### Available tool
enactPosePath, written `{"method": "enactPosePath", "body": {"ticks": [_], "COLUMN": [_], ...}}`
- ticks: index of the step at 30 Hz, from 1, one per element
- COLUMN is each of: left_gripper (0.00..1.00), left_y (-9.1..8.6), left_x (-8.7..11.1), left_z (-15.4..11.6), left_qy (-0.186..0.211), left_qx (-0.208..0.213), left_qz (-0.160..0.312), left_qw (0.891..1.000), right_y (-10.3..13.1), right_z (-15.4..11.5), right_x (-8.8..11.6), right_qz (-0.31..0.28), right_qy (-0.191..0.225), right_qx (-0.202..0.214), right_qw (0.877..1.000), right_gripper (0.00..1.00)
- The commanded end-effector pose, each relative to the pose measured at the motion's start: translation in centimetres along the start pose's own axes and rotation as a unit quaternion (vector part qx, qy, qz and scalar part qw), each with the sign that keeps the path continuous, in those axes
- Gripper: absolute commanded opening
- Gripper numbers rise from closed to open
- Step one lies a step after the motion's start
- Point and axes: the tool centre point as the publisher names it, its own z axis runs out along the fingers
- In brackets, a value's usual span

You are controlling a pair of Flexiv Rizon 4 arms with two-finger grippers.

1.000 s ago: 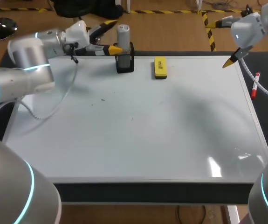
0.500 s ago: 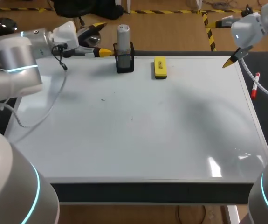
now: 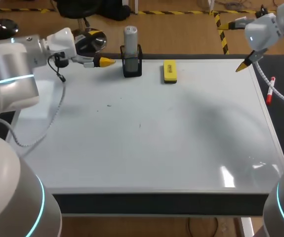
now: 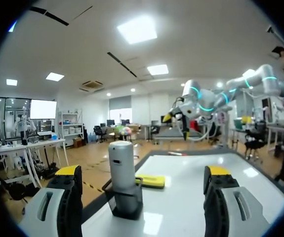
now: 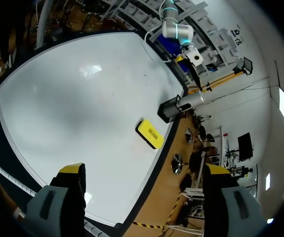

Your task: Pick up the inspection probe, press it on each red-marked spot on the whiteboard one by one, put down the probe, pick up the eraser, and wipe off all the red marks.

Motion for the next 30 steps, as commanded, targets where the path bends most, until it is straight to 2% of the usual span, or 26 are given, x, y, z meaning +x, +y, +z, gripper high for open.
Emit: {"method": "enactPosePath", "body": {"ticks": [1, 15, 30], "left_gripper": [1.0, 1.0, 1.0], "left_y": [-0.5, 0.6, 0.6], "left_x": [1.1, 1.7, 1.7], "left_z": [-1.0, -2.3, -2.3], "left_qy": [-0.086, -0.096, -0.096], "left_qx": [-0.015, -0.023, -0.023], "left_qz": [0.001, -0.015, -0.015], "left_qw": [0.996, 0.995, 0.995], "right_y": [0.0, 0.0, 0.0], "right_z": [0.0, 0.0, 0.0], "right_x": [0.0, 0.0, 0.0], "right_qz": [-0.001, -0.001, -0.001], "right_qy": [0.002, 0.002, 0.002], "right_qx": [0.001, 0.001, 0.001], "right_qw": [1.0, 1.0, 1.0], "right_gripper": [1.0, 1.0, 1.0]}}
